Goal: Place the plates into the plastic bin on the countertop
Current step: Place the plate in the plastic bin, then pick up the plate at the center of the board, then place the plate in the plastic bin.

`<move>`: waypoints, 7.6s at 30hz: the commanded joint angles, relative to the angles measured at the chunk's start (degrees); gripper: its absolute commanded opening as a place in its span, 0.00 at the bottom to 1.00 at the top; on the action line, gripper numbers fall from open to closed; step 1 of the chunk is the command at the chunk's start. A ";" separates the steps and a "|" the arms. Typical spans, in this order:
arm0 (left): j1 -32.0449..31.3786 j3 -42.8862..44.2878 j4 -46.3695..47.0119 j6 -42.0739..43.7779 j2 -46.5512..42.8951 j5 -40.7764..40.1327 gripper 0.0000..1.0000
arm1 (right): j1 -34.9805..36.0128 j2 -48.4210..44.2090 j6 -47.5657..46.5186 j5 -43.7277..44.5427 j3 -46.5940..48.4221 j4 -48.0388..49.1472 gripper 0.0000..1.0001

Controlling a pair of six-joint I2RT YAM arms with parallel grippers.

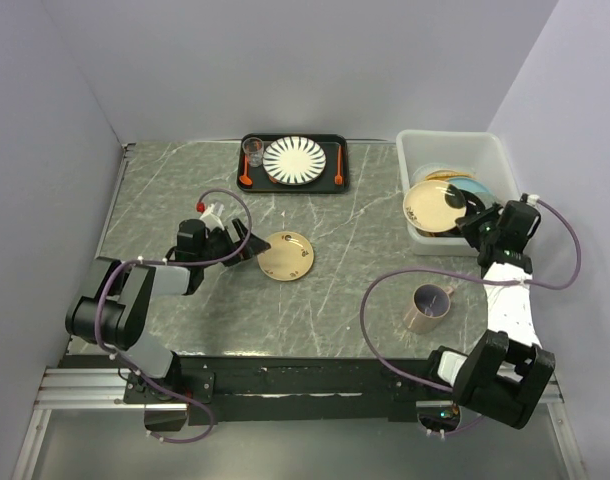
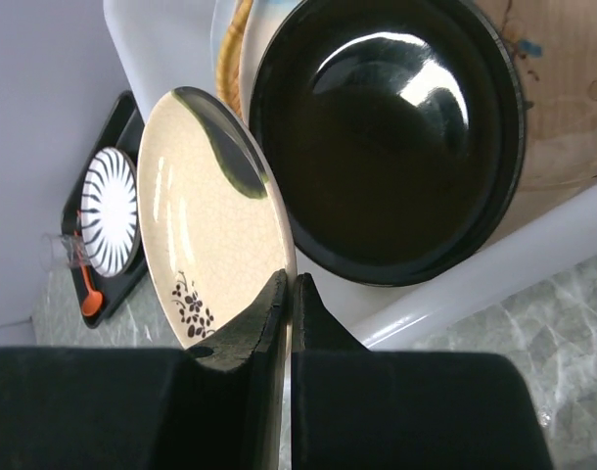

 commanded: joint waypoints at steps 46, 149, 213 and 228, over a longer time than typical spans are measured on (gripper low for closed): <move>0.16 1.51 4.88 -0.69 2.97 3.71 0.99 | -11.58 7.03 4.76 -4.12 -3.23 9.88 0.29; -0.10 2.03 8.40 -4.47 5.35 6.35 0.01 | 56.35 33.84 8.89 -3.50 8.11 24.64 0.12; 0.78 0.98 9.10 -3.94 3.06 5.99 0.99 | 32.90 15.39 3.09 -6.93 3.72 16.39 0.00; 0.78 0.98 9.28 -4.03 3.06 6.35 0.99 | 20.06 8.27 1.68 -7.46 3.10 11.11 0.00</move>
